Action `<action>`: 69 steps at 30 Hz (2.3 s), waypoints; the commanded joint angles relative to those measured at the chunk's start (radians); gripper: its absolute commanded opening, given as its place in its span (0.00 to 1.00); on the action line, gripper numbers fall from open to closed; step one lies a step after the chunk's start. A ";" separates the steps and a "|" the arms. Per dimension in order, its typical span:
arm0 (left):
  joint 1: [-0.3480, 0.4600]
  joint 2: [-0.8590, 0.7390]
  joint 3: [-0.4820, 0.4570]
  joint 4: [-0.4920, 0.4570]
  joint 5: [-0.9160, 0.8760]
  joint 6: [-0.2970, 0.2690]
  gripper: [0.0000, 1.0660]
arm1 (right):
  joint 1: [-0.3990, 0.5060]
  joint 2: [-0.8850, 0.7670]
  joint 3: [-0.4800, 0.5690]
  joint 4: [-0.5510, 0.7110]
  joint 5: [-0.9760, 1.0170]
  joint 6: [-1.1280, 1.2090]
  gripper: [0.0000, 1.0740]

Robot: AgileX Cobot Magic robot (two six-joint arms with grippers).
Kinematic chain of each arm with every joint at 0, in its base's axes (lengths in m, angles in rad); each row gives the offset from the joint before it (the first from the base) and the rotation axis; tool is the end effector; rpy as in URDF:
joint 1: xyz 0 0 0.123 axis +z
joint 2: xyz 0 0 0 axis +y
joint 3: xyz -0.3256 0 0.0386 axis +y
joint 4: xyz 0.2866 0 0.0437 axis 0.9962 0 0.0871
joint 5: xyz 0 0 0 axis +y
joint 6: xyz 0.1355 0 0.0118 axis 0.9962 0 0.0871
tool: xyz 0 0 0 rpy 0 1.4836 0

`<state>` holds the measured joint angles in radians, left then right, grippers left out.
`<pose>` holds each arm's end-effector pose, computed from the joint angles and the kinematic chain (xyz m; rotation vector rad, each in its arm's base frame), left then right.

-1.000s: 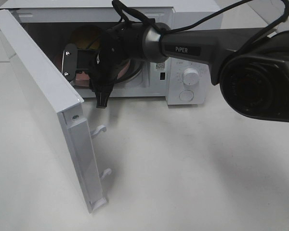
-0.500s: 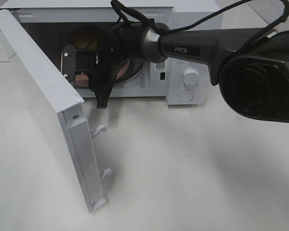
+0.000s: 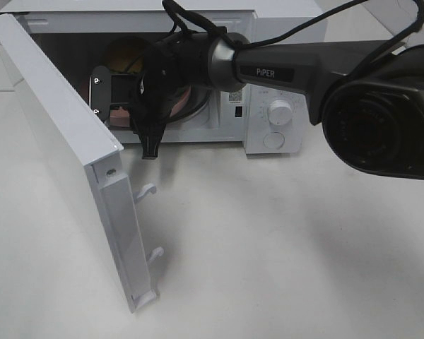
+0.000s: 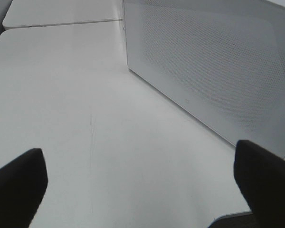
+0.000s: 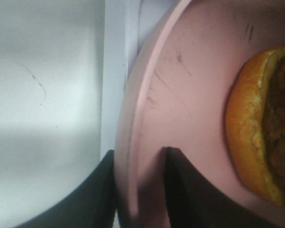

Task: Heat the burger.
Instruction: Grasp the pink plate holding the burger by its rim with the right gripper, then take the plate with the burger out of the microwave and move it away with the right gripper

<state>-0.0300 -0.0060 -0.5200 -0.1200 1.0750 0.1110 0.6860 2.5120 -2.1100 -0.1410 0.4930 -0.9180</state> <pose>0.0209 -0.0150 0.2814 0.1512 2.0224 -0.0921 0.5171 0.4116 0.1139 -1.7941 1.5737 -0.2489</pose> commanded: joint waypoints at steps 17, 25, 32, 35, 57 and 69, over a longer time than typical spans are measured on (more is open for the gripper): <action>0.006 -0.006 0.002 -0.005 -0.003 -0.005 0.94 | 0.005 -0.144 0.266 0.003 -0.220 -0.237 0.00; 0.006 -0.006 0.002 -0.005 -0.003 -0.005 0.94 | -0.007 -0.215 0.425 0.003 -0.364 -0.281 0.00; 0.006 -0.006 0.002 -0.005 -0.003 -0.005 0.94 | -0.014 -0.266 0.519 0.002 -0.425 -0.318 0.00; 0.006 -0.006 0.002 -0.005 -0.003 -0.005 0.94 | -0.019 -0.298 0.577 0.002 -0.456 -0.350 0.00; 0.006 -0.006 0.002 -0.005 -0.003 -0.005 0.94 | -0.031 -0.465 0.842 0.006 -0.571 -0.438 0.00; 0.006 -0.006 0.002 -0.005 -0.003 -0.005 0.94 | -0.031 -0.575 0.989 0.003 -0.632 -0.439 0.00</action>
<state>-0.0300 -0.0060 -0.5200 -0.1200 1.0750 0.1110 0.6620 1.9820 -1.1300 -0.1400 -0.0630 -1.3640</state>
